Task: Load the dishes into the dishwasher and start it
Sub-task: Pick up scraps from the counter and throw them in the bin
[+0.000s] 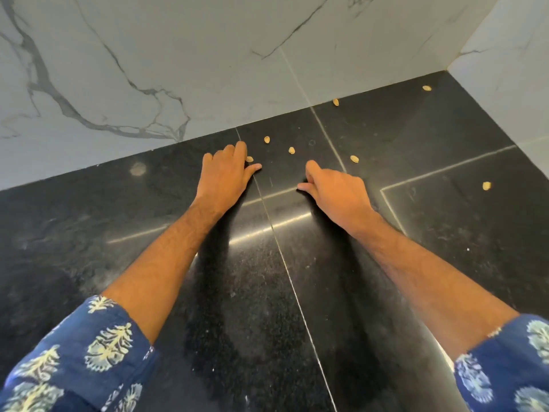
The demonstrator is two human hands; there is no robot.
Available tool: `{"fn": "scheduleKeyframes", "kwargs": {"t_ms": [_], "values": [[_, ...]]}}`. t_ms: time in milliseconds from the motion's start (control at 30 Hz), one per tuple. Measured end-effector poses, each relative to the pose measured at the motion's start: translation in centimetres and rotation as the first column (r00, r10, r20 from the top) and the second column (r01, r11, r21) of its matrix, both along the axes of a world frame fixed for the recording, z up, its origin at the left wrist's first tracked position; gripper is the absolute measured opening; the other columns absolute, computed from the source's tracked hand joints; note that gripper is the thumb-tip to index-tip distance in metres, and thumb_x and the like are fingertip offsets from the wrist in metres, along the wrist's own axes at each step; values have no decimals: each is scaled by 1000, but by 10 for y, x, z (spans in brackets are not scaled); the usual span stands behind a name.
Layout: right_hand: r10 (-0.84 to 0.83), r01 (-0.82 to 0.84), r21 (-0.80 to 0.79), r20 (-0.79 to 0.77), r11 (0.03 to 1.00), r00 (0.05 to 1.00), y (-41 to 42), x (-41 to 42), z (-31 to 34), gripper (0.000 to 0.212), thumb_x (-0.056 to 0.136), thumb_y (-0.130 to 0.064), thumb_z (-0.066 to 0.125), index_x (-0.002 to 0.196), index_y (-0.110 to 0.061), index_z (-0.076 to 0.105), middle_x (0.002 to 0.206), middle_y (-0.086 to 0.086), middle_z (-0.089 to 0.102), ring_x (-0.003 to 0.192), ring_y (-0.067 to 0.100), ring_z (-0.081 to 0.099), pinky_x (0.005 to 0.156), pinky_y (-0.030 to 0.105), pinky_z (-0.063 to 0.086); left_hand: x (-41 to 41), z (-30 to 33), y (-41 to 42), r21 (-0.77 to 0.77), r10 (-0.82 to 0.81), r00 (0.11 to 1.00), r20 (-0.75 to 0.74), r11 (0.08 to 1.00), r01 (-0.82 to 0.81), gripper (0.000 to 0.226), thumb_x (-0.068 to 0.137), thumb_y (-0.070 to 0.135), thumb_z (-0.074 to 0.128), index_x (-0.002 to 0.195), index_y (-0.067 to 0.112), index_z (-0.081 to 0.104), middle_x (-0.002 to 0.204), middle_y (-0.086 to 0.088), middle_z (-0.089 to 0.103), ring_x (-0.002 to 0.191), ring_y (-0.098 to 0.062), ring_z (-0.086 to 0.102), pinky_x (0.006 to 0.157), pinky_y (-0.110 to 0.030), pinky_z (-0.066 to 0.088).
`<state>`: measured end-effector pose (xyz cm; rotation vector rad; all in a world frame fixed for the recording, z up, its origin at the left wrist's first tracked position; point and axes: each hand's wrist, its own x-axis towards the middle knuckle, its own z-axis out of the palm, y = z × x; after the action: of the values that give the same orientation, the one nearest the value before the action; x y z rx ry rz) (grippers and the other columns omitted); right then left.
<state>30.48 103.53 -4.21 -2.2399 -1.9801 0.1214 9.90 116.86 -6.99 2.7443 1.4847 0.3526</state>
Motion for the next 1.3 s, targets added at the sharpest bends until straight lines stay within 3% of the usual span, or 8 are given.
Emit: {"fn": "scheduleKeyframes", "kwargs": {"t_ms": [367, 500, 567, 667, 800, 1000, 1100, 1300], "values": [[245, -235, -72, 242, 969, 939, 4, 3, 1, 22, 103, -32, 34, 91, -15, 41, 71, 0, 56, 61, 26, 58, 46, 32, 29, 3, 11, 33, 67, -348, 913, -214, 927, 369, 19, 105, 34, 38, 100, 16, 41, 91, -10, 58, 75, -33, 55, 66, -40, 29], [3, -14, -63, -166, 998, 986, -2, 5, 8, 27, 101, -32, 36, 81, -14, 37, 61, -2, 49, 53, 22, 46, 49, 35, 24, 2, 11, 33, 86, -323, 913, -248, 932, 353, 23, 105, 35, 38, 94, 15, 43, 85, -10, 58, 69, -31, 52, 66, -40, 28], [-169, 133, -107, -529, 985, 832, -4, 6, 14, 30, 100, -30, 38, 76, -12, 37, 61, -3, 45, 53, 16, 38, 52, 34, 27, 1, 11, 31, 103, -292, 918, -267, 939, 329, 31, 104, 44, 36, 92, 16, 43, 83, -7, 56, 66, -25, 45, 66, -39, 28], [-359, 212, -310, -896, 927, 262, -7, 5, 22, 26, 98, -23, 41, 73, -18, 38, 60, -6, 30, 52, 11, 22, 47, 27, 17, -3, 8, 26, 89, -239, 943, -231, 960, 265, 39, 101, 53, 36, 90, 16, 43, 83, -4, 53, 69, -25, 47, 69, -41, 33], [-405, 60, -498, -765, 865, -501, -9, 7, 20, 15, 99, -18, 45, 91, -11, 56, 64, -3, 38, 51, 8, 25, 39, 19, 23, -5, 1, 17, 18, -117, 987, -110, 993, 119, 38, 101, 50, 40, 94, 13, 47, 93, -5, 54, 80, -27, 49, 77, -45, 33], [-162, 104, -398, -579, 911, -799, -12, -1, 28, 32, 101, -25, 47, 105, 1, 65, 85, 9, 57, 60, 7, 43, 52, 17, 42, -2, -1, 8, -25, -53, 998, -14, 998, 53, 32, 101, 46, 45, 96, 15, 50, 95, -3, 56, 85, -25, 51, 81, -43, 33], [80, 200, -246, -424, 948, -902, -17, -1, 33, 55, 102, -42, 48, 123, 7, 61, 116, 21, 64, 90, 20, 65, 77, 26, 58, -1, -1, 5, -32, -53, 999, 12, 998, 53, 27, 101, 43, 45, 96, 17, 49, 95, -1, 57, 85, -22, 51, 78, -39, 26], [286, 341, -189, -268, 921, -920, -25, -5, 40, 69, 102, -48, 46, 136, 12, 48, 127, 27, 60, 98, 27, 67, 81, 33, 59, -2, 3, 5, -77, -94, 995, -16, 993, 93, 26, 103, 41, 44, 92, 18, 45, 91, 0, 49, 81, -22, 46, 79, -42, 32]]}}
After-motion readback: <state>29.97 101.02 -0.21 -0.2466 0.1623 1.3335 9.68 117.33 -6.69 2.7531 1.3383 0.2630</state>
